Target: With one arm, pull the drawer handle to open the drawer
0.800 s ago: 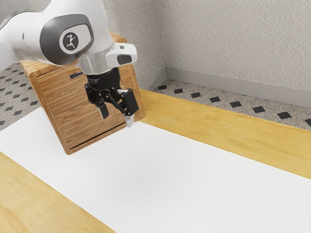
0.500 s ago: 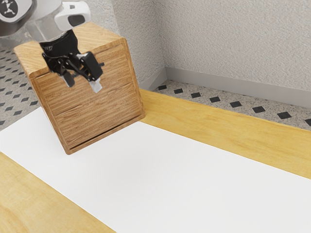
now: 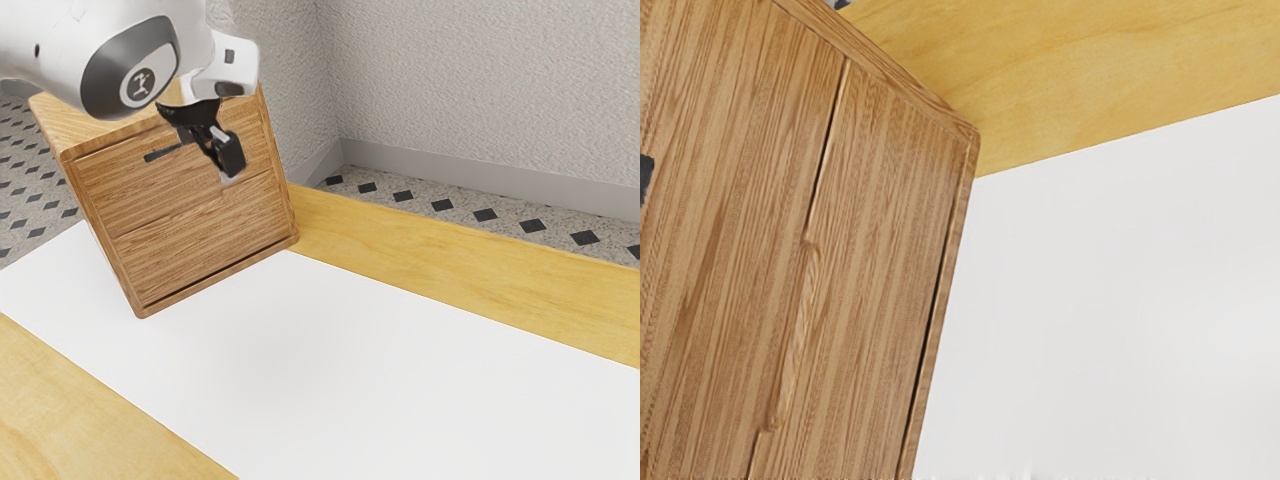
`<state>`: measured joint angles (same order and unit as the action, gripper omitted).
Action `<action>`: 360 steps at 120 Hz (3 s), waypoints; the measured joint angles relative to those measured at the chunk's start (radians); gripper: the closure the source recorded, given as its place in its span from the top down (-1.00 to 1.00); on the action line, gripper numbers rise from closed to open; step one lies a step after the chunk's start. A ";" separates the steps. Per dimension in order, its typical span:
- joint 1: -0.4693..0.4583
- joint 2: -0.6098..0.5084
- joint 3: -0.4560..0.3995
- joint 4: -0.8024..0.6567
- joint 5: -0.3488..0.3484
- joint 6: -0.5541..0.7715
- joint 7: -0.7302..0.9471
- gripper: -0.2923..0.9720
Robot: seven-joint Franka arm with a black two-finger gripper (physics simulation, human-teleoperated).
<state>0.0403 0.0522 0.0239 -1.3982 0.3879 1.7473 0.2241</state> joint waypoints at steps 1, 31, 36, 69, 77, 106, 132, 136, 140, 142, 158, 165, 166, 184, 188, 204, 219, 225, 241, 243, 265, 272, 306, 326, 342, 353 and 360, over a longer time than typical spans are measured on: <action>-0.002 0.001 0.005 -0.001 0.002 0.004 0.003 0.54; 0.092 0.002 0.053 -0.041 0.032 0.084 0.066 0.54; 0.091 0.002 0.052 -0.047 0.034 0.094 0.074 0.54; 0.017 0.005 0.051 -0.051 0.039 0.135 0.108 0.54; 0.023 0.006 0.052 -0.051 0.040 0.142 0.114 0.54; 0.056 0.031 0.052 -0.037 0.038 0.152 0.133 0.54; 0.069 0.049 0.054 -0.025 0.037 0.155 0.146 0.54; 0.072 0.051 0.054 -0.024 0.037 0.155 0.148 0.54; 0.074 0.054 0.054 -0.020 0.037 0.155 0.149 0.54; 0.075 0.057 0.054 -0.016 0.037 0.156 0.150 0.54; 0.083 0.086 0.055 0.006 0.036 0.161 0.156 0.54; 0.089 0.093 0.056 0.013 0.036 0.163 0.158 0.54; 0.090 0.094 0.056 0.014 0.036 0.164 0.158 0.54; 0.094 0.102 0.058 0.019 0.036 0.168 0.163 0.54; 0.103 0.103 0.055 0.021 0.036 0.168 0.164 0.54; 0.128 0.121 0.053 0.038 0.036 0.172 0.167 0.54; 0.132 0.128 0.048 0.045 0.036 0.177 0.170 0.54; 0.131 0.129 0.048 0.046 0.036 0.178 0.171 0.54; 0.133 0.136 0.050 0.045 0.035 0.181 0.173 0.54; 0.133 0.138 0.051 0.046 0.035 0.182 0.173 0.54; 0.141 0.145 0.053 0.047 0.035 0.186 0.175 0.54; 0.142 0.148 0.052 0.052 0.035 0.189 0.176 0.54; 0.141 0.169 0.050 0.058 0.034 0.204 0.178 0.54; 0.140 0.166 0.051 0.051 0.026 0.216 0.177 0.54; 0.138 0.166 0.051 0.045 0.016 0.225 0.176 0.54; 0.139 0.166 0.052 0.043 0.013 0.229 0.175 0.55; 0.140 0.166 0.051 0.042 0.011 0.232 0.174 0.54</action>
<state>0.1799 0.2184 0.0754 -1.3561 0.3994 1.9789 0.3985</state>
